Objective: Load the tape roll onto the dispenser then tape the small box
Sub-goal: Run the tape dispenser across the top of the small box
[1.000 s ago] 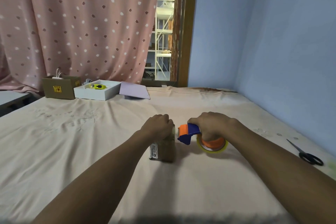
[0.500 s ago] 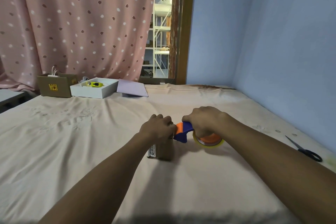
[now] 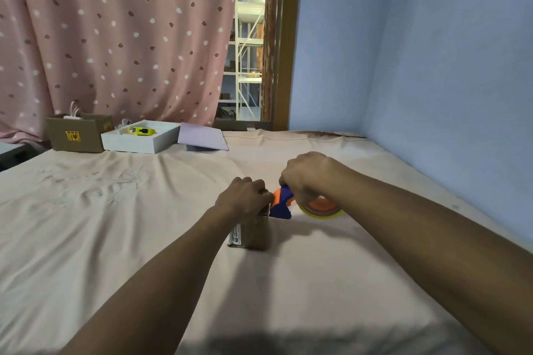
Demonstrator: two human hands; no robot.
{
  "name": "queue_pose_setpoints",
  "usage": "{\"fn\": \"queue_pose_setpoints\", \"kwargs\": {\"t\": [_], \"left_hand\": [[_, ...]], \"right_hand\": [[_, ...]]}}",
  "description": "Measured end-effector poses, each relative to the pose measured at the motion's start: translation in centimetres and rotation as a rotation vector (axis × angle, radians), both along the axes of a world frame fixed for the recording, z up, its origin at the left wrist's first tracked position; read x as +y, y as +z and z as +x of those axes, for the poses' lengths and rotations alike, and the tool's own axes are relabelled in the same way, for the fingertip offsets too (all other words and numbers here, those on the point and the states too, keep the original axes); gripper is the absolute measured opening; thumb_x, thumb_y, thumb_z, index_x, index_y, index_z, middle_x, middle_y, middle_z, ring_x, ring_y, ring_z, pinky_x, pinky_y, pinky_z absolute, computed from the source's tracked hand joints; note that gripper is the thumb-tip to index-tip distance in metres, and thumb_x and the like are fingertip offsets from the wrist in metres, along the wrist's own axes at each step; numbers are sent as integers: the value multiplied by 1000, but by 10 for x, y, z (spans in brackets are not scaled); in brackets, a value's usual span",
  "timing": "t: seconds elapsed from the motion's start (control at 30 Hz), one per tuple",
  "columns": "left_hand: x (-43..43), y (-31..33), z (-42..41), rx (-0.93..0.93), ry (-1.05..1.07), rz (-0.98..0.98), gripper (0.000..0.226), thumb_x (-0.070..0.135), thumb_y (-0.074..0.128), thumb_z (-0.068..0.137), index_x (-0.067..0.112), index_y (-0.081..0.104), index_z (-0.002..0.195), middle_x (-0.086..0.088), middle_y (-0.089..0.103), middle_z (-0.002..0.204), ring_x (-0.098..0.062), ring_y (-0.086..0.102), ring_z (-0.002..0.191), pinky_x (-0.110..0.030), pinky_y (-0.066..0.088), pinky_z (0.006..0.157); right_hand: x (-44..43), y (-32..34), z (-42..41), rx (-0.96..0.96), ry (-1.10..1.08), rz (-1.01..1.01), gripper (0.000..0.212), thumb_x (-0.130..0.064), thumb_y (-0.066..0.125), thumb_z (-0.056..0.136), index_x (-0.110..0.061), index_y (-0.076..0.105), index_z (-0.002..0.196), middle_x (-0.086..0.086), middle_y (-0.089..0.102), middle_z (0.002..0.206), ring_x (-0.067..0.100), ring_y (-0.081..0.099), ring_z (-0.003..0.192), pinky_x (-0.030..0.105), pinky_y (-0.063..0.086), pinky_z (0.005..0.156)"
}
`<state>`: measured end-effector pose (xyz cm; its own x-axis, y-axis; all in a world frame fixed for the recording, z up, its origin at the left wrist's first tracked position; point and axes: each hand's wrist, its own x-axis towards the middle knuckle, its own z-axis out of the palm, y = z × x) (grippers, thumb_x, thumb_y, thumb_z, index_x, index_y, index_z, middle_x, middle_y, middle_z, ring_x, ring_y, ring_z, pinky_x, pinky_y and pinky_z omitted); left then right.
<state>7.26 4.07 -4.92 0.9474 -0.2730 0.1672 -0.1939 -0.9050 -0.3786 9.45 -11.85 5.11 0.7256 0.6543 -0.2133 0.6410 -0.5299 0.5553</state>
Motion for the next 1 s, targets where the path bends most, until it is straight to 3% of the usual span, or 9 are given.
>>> {"fn": "queue_pose_setpoints", "kwargs": {"t": [0.1,0.2,0.33,0.4,0.53,0.67,0.83,0.93,1.0], "left_hand": [[0,-3,-1,-9,-4,2,38,30,55,100,16,57,136,-13,58,137,-37,58,115,-38,43,92],[-1,-1,1,4,16,-28,39,31,57,99,17,57,136,-13,58,136,-37,58,115,-40,44,92],[-5,1,-4,40,44,27,38,33,49,92,20,59,126,-9,58,125,-40,53,116,-40,43,85],[-3,-2,-3,40,41,35,36,28,54,94,18,57,128,-12,57,129,-40,53,115,-40,43,88],[-3,6,-7,94,64,-49,40,15,56,92,17,54,132,-16,54,132,-43,53,113,-45,46,96],[-5,5,-8,108,73,-25,45,16,57,91,20,52,136,-14,52,137,-41,52,117,-43,43,97],[-1,9,-4,234,162,-207,42,44,55,97,46,48,138,-8,47,139,-39,41,124,-47,44,102],[-10,17,-2,322,341,-439,58,50,55,84,27,50,137,-8,46,137,-37,37,130,-39,36,96],[-16,20,-3,338,488,-619,68,52,52,76,23,46,137,-10,42,136,-36,30,135,-42,35,93]], "right_hand": [[-3,-2,-2,35,-26,-1,54,-28,75,84,-25,57,134,6,66,113,25,63,98,35,49,71],[1,-1,-4,-63,18,-23,47,-32,72,85,-24,60,130,5,65,112,26,62,98,37,50,73],[18,-42,-19,-107,100,-283,43,-50,65,91,-24,61,126,-1,62,127,25,61,116,32,45,79],[9,-33,-16,-104,81,-184,43,-50,64,90,-21,64,121,3,65,122,27,64,110,35,50,81],[-33,54,-11,-163,-17,-47,34,-40,67,85,-24,66,115,1,68,104,24,62,87,34,49,70],[-47,70,-8,-170,-35,-34,35,-34,69,81,-31,63,116,-2,66,98,22,62,86,34,51,68],[-50,52,-6,-52,-52,49,43,-38,70,81,-32,60,122,-1,66,102,23,61,91,35,53,73],[-56,42,-8,29,-80,143,39,-43,64,84,-29,60,120,-1,61,99,24,59,90,34,49,71],[-61,34,-5,103,-121,239,39,-38,64,86,-28,58,123,0,58,100,24,55,88,32,44,67]]}}
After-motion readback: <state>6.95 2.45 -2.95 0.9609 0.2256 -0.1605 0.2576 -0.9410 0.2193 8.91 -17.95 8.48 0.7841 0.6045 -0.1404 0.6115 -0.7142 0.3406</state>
